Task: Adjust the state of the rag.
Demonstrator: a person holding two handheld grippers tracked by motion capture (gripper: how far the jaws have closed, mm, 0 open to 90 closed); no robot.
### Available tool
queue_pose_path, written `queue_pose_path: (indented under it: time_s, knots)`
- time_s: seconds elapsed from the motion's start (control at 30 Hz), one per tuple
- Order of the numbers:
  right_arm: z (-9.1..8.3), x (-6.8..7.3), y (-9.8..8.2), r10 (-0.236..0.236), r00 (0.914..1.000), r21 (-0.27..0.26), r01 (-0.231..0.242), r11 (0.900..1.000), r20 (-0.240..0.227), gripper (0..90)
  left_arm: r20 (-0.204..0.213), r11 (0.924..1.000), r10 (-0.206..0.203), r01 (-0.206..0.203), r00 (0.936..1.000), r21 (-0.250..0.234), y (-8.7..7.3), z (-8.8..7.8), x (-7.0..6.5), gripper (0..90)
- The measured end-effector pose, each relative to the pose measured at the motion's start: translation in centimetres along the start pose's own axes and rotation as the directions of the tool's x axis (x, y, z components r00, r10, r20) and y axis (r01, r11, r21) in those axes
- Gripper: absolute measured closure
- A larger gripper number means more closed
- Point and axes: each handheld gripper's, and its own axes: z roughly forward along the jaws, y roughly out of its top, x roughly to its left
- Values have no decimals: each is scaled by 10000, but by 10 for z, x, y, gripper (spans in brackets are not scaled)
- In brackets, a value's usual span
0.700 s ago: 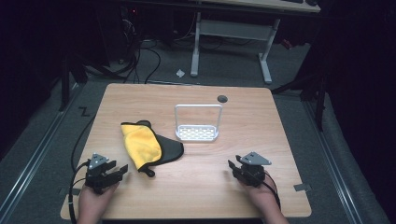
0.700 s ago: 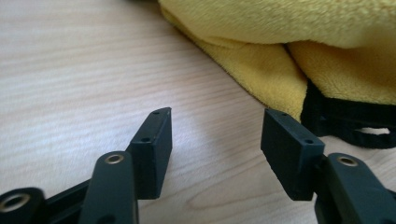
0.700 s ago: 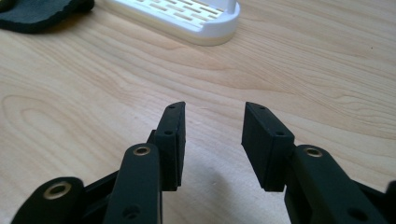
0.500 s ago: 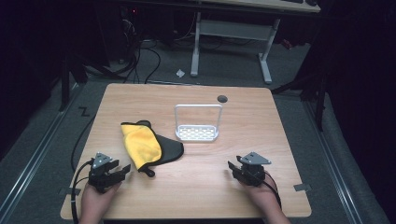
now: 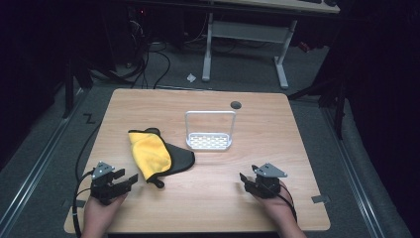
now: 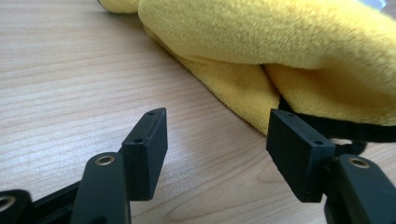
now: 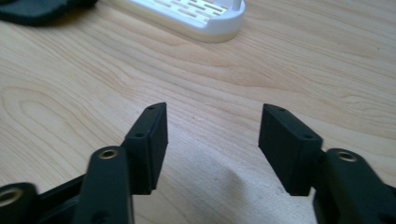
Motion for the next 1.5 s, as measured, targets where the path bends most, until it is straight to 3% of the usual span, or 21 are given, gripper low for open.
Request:
queue_pose_path:
  time_s: [0.03,0.07,0.1,0.23,0.3,0.53,0.7,0.9,1.0,1.1,1.17,1.2,1.27,1.37,1.5]
  knots:
    - [0,0,0,0,10000,0,0,10000,0,403,41,10000,-12,12,10000,-35,0,-1,0,389]
    - [-2,-2,2,467,9985,4,-467,9989,-278,373,111,9999,-17,18,9999,-106,1,-4,1,380]
    - [-2,-2,2,467,9985,4,-467,9989,-278,373,111,9999,-17,18,9999,-106,1,-4,1,380]
    - [-2,-2,3,120,9998,20,-120,9999,-139,337,136,9996,146,-143,9998,-258,5,-9,-2,357]
    - [0,0,4,-65,9999,410,70,9991,-112,296,174,9983,389,-381,9991,-430,10,-12,-6,342]
    - [3,6,5,-202,9994,624,219,9978,-283,254,179,9939,763,-746,9969,-812,20,-22,-15,329]
    - [6,7,6,-125,9993,779,153,9968,-361,247,514,9908,878,-819,9948,-1079,33,-30,-28,346]
    - [8,8,6,-30,9990,775,64,9970,-443,240,1080,9916,927,-820,9898,-1000,42,-19,-46,300]
    - [8,8,6,-50,9987,789,89,9968,-502,246,1051,9919,1054,-971,9889,-816,45,-9,-52,307]
    - [9,9,6,-124,9985,796,165,9967,-525,249,317,9928,1187,-1180,9924,-229,40,11,-52,387]
    - [9,10,7,-124,9981,780,171,9968,-605,269,199,9926,1008,-1019,9947,659,34,27,-43,552]
    - [9,11,7,-128,9979,748,175,9970,-636,283,199,9926,1008,-1019,9947,659,34,27,-43,646]
    - [9,12,8,-166,9973,683,215,9974,-721,291,386,9926,875,-903,9954,809,30,29,-40,783]
    - [9,13,10,-200,9964,641,254,9976,-830,301,493,9895,1202,-1237,9915,753,29,24,-45,836]
    - [11,21,16,-432,9917,383,481,9981,-1212,321,1270,9850,1388,-1502,9821,847,20,24,-60,850]
